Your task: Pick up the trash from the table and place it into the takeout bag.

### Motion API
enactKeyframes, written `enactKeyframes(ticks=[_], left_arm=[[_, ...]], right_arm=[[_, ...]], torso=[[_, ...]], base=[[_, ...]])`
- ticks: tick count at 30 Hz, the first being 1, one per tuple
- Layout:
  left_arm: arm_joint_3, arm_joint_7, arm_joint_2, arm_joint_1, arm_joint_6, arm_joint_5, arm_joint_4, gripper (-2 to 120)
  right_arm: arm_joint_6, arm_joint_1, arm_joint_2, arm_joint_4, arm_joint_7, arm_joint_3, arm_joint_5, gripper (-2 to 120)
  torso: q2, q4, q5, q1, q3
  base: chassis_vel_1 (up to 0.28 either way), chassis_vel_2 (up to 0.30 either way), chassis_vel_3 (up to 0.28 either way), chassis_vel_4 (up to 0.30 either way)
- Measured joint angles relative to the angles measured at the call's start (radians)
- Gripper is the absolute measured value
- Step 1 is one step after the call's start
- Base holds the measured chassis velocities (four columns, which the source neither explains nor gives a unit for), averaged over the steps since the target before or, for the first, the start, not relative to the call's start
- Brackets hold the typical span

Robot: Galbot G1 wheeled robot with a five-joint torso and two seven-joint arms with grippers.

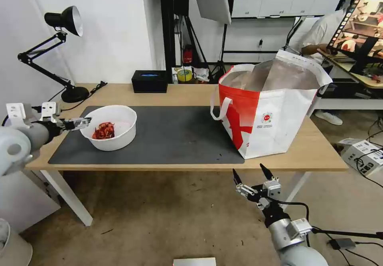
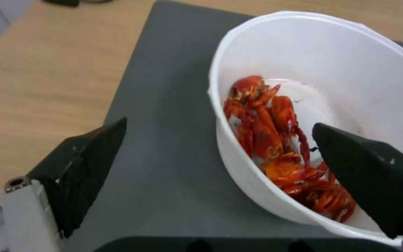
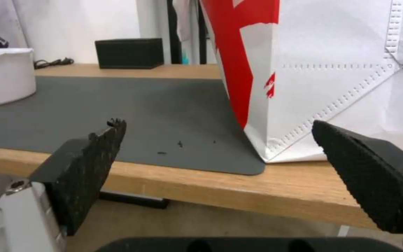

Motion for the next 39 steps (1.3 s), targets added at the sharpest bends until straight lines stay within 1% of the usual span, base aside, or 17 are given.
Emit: enactKeyframes(ticks=[1, 4, 5, 6, 9, 12, 14, 17, 21, 23, 24, 27, 28, 30, 36, 39], left_arm=[[0.0, 0.0, 0.0, 0.0, 0.0, 0.0, 0.0, 100], [0.008, -0.043, -0.007, -0.029, 0.004, -0.105, 0.028, 100], [0.015, -0.051, -0.013, -0.042, 0.004, -0.129, 0.036, 100], [0.015, -0.051, -0.013, -0.042, 0.004, -0.129, 0.036, 100], [0.046, -0.104, -0.041, -0.103, 0.001, -0.211, 0.067, 100], [0.066, -0.111, -0.054, -0.131, -0.001, -0.23, 0.087, 100], [0.078, -0.112, -0.055, -0.142, -0.002, -0.231, 0.094, 100], [0.121, -0.117, -0.063, -0.184, -0.004, -0.23, 0.122, 100], [0.144, -0.121, -0.068, -0.209, -0.005, -0.227, 0.136, 100], [0.178, -0.139, -0.069, -0.236, -0.006, -0.225, 0.15, 100], [0.178, -0.139, -0.069, -0.236, -0.006, -0.225, 0.15, 100], [0.211, -0.184, -0.073, -0.266, -0.008, -0.235, 0.17, 100], [0.211, -0.184, -0.073, -0.266, -0.008, -0.235, 0.17, 100], [0.232, -0.209, -0.079, -0.284, -0.008, -0.247, 0.185, 100], [0.273, -0.22, -0.096, -0.321, -0.009, -0.25, 0.21, 100], [0.317, -0.234, -0.119, -0.363, -0.009, -0.25, 0.226, 100]], right_arm=[[0.0, 0.0, 0.0, 0.0, 0.0, 0.0, 0.0, 100], [0.0, 0.0, 0.0, 0.0, 0.0, 0.0, 0.0, 100], [0.0, 0.0, 0.0, 0.0, 0.0, 0.0, 0.0, 100], [0.0, 0.0, 0.0, 0.0, 0.0, 0.0, 0.0, 100], [0.0, 0.0, 0.0, 0.0, 0.0, 0.0, 0.0, 100], [0.0, 0.0, 0.0, 0.0, 0.0, 0.0, 0.0, 100], [0.0, 0.0, 0.0, 0.0, 0.0, 0.0, 0.0, 100], [0.0, 0.0, 0.0, 0.0, 0.0, 0.0, 0.0, 100], [0.0, 0.0, 0.0, 0.0, 0.0, 0.0, 0.0, 100], [0.0, 0.0, 0.0, 0.0, 0.0, 0.0, 0.0, 100], [0.0, 0.0, 0.0, 0.0, 0.0, 0.0, 0.0, 100], [0.0, 0.0, 0.0, 0.0, 0.0, 0.0, 0.0, 100], [0.0, 0.0, 0.0, 0.0, 0.0, 0.0, 0.0, 100], [0.0, 0.0, 0.0, 0.0, 0.0, 0.0, 0.0, 100], [0.0, 0.0, 0.0, 0.0, 0.0, 0.0, 0.0, 100], [0.0, 0.0, 0.0, 0.0, 0.0, 0.0, 0.0, 100]], torso=[[0.0, 0.0, 0.0, 0.0, 0.0], [0.0, 0.0001, 0.0002, 0.0, 0.0], [0.0, 0.0001, 0.0002, 0.0, 0.0], [0.0, 0.0001, 0.0002, 0.0, 0.0], [0.0, -0.0002, 0.0002, 0.0, 0.0], [0.0, -0.0002, 0.0001, 0.0, 0.0], [0.0, -0.0001, 0.0002, 0.0, 0.0], [0.0, -0.0001, 0.0001, 0.0, 0.0], [0.0, -0.0001, 0.0001, 0.0, 0.0], [0.0, -0.0001, 0.0001, 0.0, 0.0], [0.0, -0.0001, 0.0001, 0.0, 0.0], [0.0, -0.0001, 0.0002, 0.0, 0.0], [0.0, -0.0001, 0.0002, 0.0, 0.0], [0.0, -0.0002, 0.0002, 0.0, 0.0], [0.0, 0.0, 0.0001, 0.0, 0.0], [0.0, -0.0001, 0.0002, 0.0, 0.0]], base=[[0.0, 0.0, 0.0, 0.0], [0.0, 0.0, 0.0, 0.0], [0.0, 0.0, 0.0, 0.0], [0.0, 0.0, 0.0, 0.0], [0.0, 0.0, 0.0, 0.0], [0.0, 0.0, 0.0, 0.0], [0.0, 0.0, 0.0, 0.0], [0.0, 0.0, 0.0, 0.0], [0.0, 0.0, 0.0, 0.0], [0.0, 0.0, 0.0, 0.0], [0.0, 0.0, 0.0, 0.0], [0.0, 0.0, 0.0, 0.0], [0.0, 0.0, 0.0, 0.0], [0.0, 0.0, 0.0, 0.0], [0.0, 0.0, 0.0, 0.0], [0.0, 0.0, 0.0, 0.0]])
